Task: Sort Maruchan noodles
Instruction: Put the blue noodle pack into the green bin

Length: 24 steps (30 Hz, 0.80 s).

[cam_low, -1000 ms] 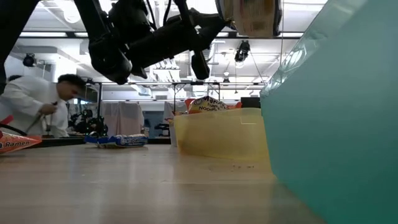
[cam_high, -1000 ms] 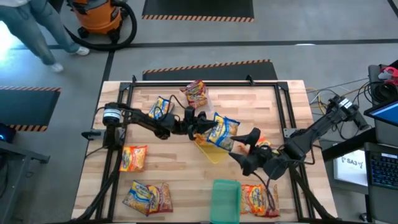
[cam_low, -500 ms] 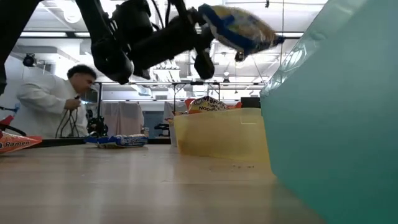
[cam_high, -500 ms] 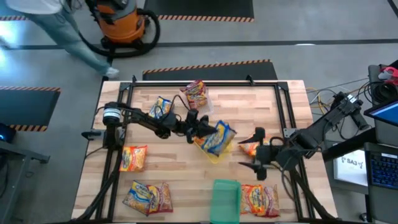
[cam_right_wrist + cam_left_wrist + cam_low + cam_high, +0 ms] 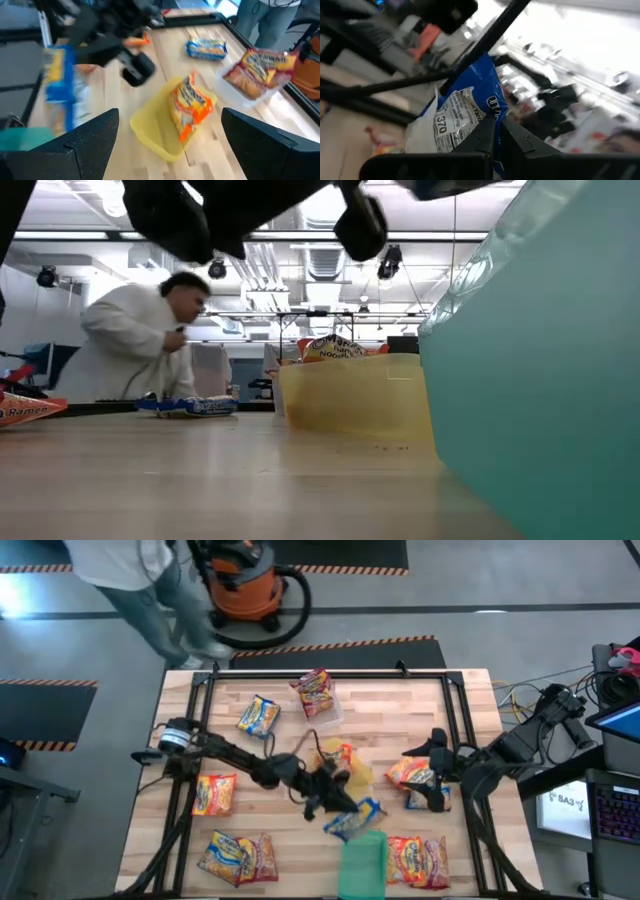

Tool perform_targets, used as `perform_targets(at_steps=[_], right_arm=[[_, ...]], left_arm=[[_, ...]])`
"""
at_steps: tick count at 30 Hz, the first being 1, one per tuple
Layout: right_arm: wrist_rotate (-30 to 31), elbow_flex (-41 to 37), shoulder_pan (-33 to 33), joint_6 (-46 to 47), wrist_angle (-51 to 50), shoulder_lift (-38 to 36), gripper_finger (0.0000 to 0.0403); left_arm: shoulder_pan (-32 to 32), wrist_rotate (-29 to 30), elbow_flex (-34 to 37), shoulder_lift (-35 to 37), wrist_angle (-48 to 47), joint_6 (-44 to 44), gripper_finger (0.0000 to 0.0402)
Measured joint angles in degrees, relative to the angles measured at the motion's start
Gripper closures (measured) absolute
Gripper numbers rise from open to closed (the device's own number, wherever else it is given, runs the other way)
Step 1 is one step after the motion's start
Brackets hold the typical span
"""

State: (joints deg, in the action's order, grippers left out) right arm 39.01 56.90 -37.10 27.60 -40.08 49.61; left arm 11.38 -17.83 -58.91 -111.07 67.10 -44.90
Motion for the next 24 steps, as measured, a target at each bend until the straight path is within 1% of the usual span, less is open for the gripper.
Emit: perform_targets(at_steps=[4, 7, 11, 18, 24], right_arm=[[0.0, 0.0, 0.0, 1.4, -2.6, 1.0, 0.0062], [0.0, 0.0, 0.0, 1.1, -3.0, 1.7, 0.0062], [0.0, 0.0, 0.0, 0.9, -2.9, 2.8, 0.0062], [0.0, 0.0, 0.0, 0.9, -2.9, 5.0, 0.0062], [0.0, 0.0, 0.0, 0.9, -2.9, 7.4, 0.0062]], left_arm=[[2.3, 7.1, -2.7, 0.0, -10.3, 4.6, 0.0401], [3.3, 8.9, -2.8, 0.0, -12.4, 4.9, 0.0401], [4.6, 9.0, -2.6, 0.0, -12.5, 5.0, 0.0401], [6.6, 8.1, -3.2, 0.0, -16.7, 5.4, 0.0401], [6.7, 7.0, -3.3, -0.1, -18.9, 6.5, 0.0401]])
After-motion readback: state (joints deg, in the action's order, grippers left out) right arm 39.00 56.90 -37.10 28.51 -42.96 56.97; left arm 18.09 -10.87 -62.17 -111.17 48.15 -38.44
